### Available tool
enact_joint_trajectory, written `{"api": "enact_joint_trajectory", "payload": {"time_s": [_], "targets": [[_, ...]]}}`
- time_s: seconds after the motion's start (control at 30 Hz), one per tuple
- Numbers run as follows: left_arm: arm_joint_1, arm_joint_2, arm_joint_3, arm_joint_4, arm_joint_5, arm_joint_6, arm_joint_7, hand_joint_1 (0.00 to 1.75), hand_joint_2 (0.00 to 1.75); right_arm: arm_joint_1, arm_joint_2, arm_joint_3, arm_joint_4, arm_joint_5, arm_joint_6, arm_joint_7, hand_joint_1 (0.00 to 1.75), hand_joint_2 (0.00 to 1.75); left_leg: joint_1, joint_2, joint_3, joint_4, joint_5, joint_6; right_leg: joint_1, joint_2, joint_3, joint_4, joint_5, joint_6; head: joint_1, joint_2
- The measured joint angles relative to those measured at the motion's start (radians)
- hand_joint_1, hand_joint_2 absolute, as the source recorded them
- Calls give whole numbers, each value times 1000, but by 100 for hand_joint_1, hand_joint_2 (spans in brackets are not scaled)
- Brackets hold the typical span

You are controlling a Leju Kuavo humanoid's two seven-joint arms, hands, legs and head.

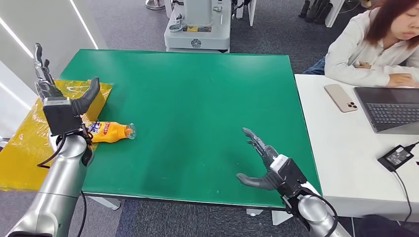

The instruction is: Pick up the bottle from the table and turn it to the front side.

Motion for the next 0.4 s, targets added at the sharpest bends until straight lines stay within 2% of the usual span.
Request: {"api": "enact_joint_trajectory", "payload": {"time_s": [0.2, 0.4], "targets": [[122, -6, -127, -281, 94, -89, 18, 0, 175, 65, 22, -77, -57, -21, -10, -43, 0, 175, 0, 0, -1, 0, -1, 1, 0, 0, 0, -1, -1, 1, 0, 0], [233, -45, -257, -358, 145, -188, 46, 0, 175, 132, 80, -134, -152, -21, -62, -88, 0, 175, 0, 0, 0, 0, -2, 1, 0, 0, 0, -1, -1, 1, 0, 0]]}}
